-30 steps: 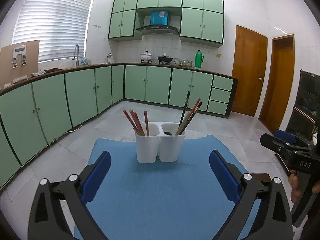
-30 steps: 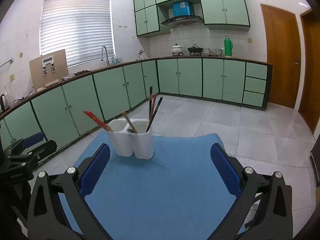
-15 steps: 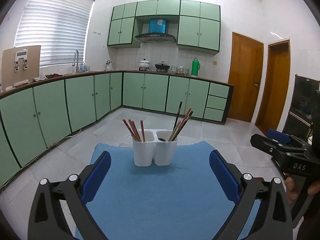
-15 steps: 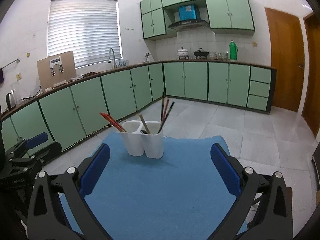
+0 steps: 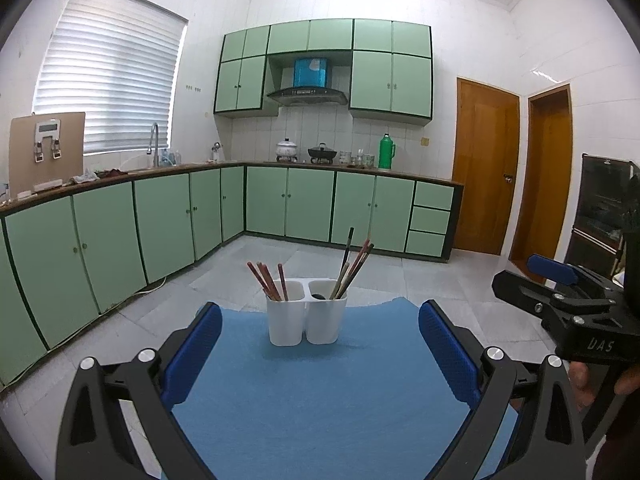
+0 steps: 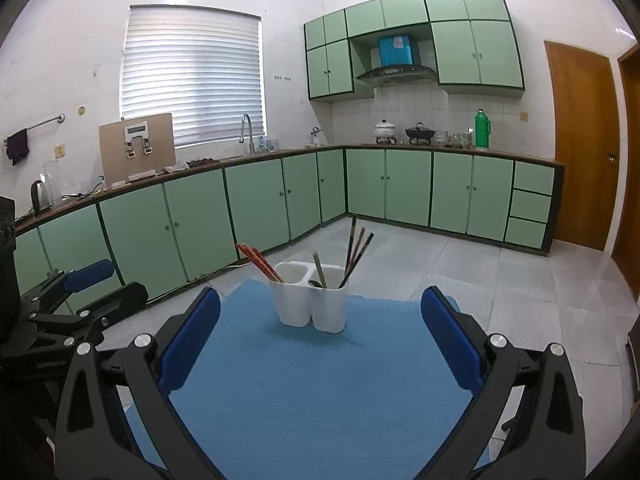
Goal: Organize utensils
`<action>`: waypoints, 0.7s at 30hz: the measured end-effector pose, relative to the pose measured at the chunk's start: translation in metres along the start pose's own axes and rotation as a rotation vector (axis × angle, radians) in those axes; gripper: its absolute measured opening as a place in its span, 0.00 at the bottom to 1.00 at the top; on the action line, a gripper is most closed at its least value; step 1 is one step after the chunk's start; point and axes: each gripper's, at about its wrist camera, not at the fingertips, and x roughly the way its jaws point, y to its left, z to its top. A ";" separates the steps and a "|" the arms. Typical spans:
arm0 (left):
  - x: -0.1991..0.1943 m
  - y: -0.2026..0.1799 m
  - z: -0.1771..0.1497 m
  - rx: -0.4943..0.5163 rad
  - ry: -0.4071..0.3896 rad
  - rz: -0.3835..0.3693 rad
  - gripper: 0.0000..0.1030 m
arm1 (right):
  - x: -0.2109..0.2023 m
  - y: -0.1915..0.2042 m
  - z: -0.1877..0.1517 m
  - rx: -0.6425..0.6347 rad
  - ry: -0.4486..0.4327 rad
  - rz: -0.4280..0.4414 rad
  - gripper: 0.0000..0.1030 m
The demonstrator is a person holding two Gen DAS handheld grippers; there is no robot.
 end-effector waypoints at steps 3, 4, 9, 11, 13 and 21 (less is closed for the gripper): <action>-0.004 -0.001 0.000 0.003 -0.008 0.002 0.94 | -0.006 0.001 -0.001 -0.008 -0.006 0.002 0.95; -0.006 -0.002 0.000 0.003 -0.010 0.002 0.94 | -0.008 0.002 -0.002 -0.010 -0.006 0.005 0.95; -0.012 -0.002 0.001 0.005 -0.027 0.006 0.94 | -0.013 0.006 0.001 -0.022 -0.015 0.007 0.95; -0.015 -0.003 0.001 0.006 -0.032 0.007 0.94 | -0.014 0.008 0.000 -0.025 -0.017 0.011 0.95; -0.017 -0.003 0.002 0.006 -0.037 0.010 0.94 | -0.016 0.010 -0.001 -0.030 -0.017 0.014 0.95; -0.023 -0.004 0.001 0.011 -0.042 0.017 0.94 | -0.018 0.012 -0.002 -0.033 -0.017 0.020 0.95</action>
